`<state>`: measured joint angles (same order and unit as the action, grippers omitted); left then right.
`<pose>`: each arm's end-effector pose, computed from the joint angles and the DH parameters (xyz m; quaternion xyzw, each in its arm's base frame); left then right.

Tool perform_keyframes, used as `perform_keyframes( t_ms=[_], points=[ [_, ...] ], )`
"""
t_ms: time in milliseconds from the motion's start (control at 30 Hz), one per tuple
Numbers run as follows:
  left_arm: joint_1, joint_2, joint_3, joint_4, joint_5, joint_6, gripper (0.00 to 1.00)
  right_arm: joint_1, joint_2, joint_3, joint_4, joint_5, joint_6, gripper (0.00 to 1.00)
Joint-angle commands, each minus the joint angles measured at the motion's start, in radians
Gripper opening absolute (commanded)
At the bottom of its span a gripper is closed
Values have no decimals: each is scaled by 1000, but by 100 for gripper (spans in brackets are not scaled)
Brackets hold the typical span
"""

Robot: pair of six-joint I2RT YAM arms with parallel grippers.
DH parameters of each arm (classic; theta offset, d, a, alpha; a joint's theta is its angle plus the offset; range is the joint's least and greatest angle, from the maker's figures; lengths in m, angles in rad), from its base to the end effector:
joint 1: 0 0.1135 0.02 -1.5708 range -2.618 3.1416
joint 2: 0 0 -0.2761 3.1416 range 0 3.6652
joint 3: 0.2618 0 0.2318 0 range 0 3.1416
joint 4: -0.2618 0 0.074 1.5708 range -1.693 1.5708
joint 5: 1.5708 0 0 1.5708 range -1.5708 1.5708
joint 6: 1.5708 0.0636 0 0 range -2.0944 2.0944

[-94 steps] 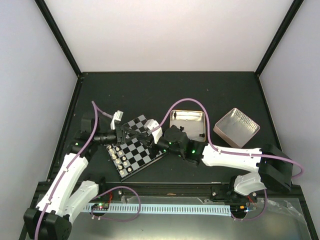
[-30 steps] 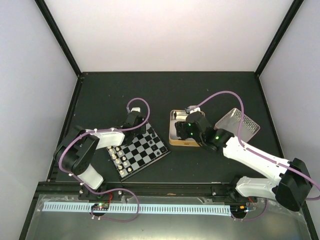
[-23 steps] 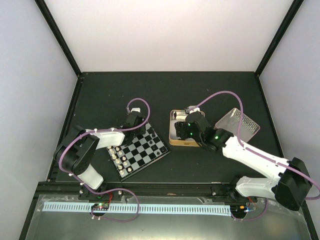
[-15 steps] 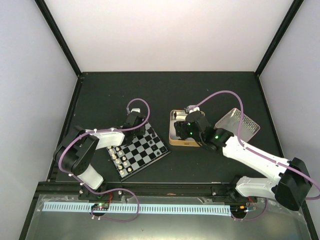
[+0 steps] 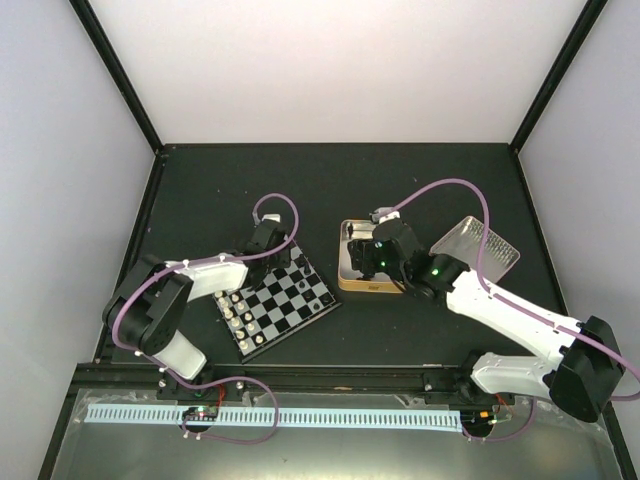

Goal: Set up the chess pieces on the board
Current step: Place the chess piece on the chessboard, then pick up the chess piece from the storage box.

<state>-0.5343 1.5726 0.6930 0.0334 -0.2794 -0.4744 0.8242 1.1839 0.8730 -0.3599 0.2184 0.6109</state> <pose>0.2663 -0.1372 0.1541 -0.0216 0.9270 -0.0556 0.3702 0.1826 0.1770 0.2732 -0.0481 0.8950 0.2104 0.3903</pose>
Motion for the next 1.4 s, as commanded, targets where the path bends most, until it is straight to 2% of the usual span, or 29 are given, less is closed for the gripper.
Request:
perform_keyframes(
  t_ms=[0,100,267,433,567,800,933,1067,1200,1367],
  points=[
    [-3,-7,42,-41,9,-9,31,-15,-19,30,-24,-3,12,73],
    [1,-57,44,-89,28,-29,37,-36,-13,42,-49,-16,1,73],
    [26,-208,35,-194,72,-113,46,-120,102,110,-165,-81,-42,71],
    [58,-355,20,-268,125,-160,50,-191,254,169,-251,-162,-104,65],
    [88,-458,5,-294,186,-168,53,-198,377,230,-308,-165,-162,60],
    [115,-588,-18,-283,262,-173,57,-199,549,337,-359,-209,-161,52],
    [119,-623,-22,-283,297,-187,57,-198,613,388,-391,-255,-90,50],
    [121,-644,-39,-272,333,-208,57,-198,643,413,-400,-282,52,51],
    [124,-664,-56,-259,330,-217,57,-199,671,447,-434,-254,180,50],
    [139,-709,-57,-263,328,-204,57,-199,736,540,-507,-292,262,49]
  ],
)
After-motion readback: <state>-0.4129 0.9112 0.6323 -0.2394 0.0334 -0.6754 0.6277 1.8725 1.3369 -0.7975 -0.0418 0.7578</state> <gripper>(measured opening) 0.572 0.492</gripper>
